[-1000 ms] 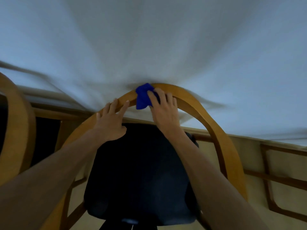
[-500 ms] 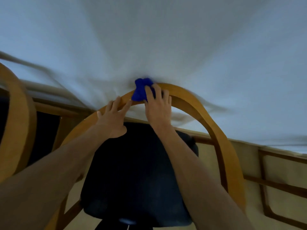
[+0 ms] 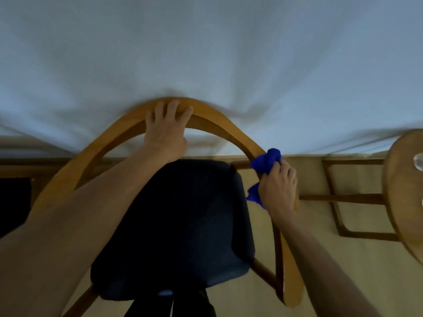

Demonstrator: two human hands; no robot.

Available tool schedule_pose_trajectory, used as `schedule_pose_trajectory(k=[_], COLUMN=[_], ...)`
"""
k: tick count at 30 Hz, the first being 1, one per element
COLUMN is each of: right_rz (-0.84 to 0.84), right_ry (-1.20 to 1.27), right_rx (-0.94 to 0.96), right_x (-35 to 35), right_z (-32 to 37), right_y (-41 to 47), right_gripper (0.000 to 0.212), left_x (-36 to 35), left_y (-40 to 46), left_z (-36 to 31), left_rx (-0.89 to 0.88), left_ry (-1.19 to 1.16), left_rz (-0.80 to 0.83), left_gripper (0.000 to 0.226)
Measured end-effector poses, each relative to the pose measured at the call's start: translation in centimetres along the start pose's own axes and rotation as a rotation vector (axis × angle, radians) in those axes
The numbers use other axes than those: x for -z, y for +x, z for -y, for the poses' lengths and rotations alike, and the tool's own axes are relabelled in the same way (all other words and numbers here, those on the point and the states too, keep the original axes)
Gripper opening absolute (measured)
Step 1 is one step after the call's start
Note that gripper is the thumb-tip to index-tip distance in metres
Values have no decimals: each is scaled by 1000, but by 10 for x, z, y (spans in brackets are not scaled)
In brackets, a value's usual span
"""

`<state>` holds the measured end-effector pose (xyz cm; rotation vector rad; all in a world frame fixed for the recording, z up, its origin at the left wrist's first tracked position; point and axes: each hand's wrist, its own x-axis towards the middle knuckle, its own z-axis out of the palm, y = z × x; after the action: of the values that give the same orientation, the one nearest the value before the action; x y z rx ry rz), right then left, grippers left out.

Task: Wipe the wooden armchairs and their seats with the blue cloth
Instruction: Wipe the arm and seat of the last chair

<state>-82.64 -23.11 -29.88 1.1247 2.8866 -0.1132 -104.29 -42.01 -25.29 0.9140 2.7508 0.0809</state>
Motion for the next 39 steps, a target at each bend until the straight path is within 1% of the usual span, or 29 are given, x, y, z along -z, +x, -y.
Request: schedule_pose_trajectory(k=[3,5,6,8,9,10,12,14,17,18,20,22,25,26,28,29,31,33,34,36,39], right_rz=[19,-9,-29,-14,4,21,49,63,62,66,44,0,-39,-50,-45,-33,-36,-44,-59,-88,-108], right_ry=[59,99,116,116,99,87,98,117,118,113,184,301,328,323,303,292,281,296,304,308,287], right_rx=[-113,-123,-98,21,87,133,135,46,-64,-76,-124,-219,-265,-284,-273,-255,-226,-258,-282,-297,-189], right_x=[-5,-13,-16,-16,-18,-18,-15,-13,-16,-17,-19,-19,-18,-18,-18,-17,-16,-17,-19,-21,-28], right_z=[-24,-16,-7,6,7,1,-25,-56,-88,-92,-90,-79,-57,-53,-55,-60,-74,-82,-81,-76,-63], right_y=[-45,-29,-13,19,26,25,-7,-71,-177,-199,-209,-170,-87,-73,-84,-105,-163,-205,-212,-195,-121], right_gripper=[42,53,58,67,70,72,73,79,96,96,87,80,59,58,64,66,64,58,56,52,49], left_x=[1,-2,-5,-11,-14,-18,-21,-20,-16,-15,-17,-19,-20,-21,-20,-19,-18,-17,-19,-24,-37], left_y=[18,24,26,28,28,28,29,32,37,38,38,40,42,41,38,37,34,32,31,26,13], left_z=[-24,-37,-44,-56,-64,-72,-89,-102,-112,-113,-115,-115,-115,-115,-116,-117,-122,-128,-132,-141,-160], left_rx=[-82,-87,-102,-244,-325,-361,-311,-258,-238,-234,-240,-259,-262,-261,-259,-250,-223,-218,-231,-265,-325], left_ry=[132,178,199,286,330,338,332,337,337,343,361,380,386,391,413,417,406,386,374,297,144], left_rz=[55,87,82,49,53,73,139,198,253,264,267,270,278,279,297,308,335,368,379,409,460], left_gripper=[77,79,79,74,71,70,71,69,66,66,66,68,71,73,76,78,78,77,77,78,80])
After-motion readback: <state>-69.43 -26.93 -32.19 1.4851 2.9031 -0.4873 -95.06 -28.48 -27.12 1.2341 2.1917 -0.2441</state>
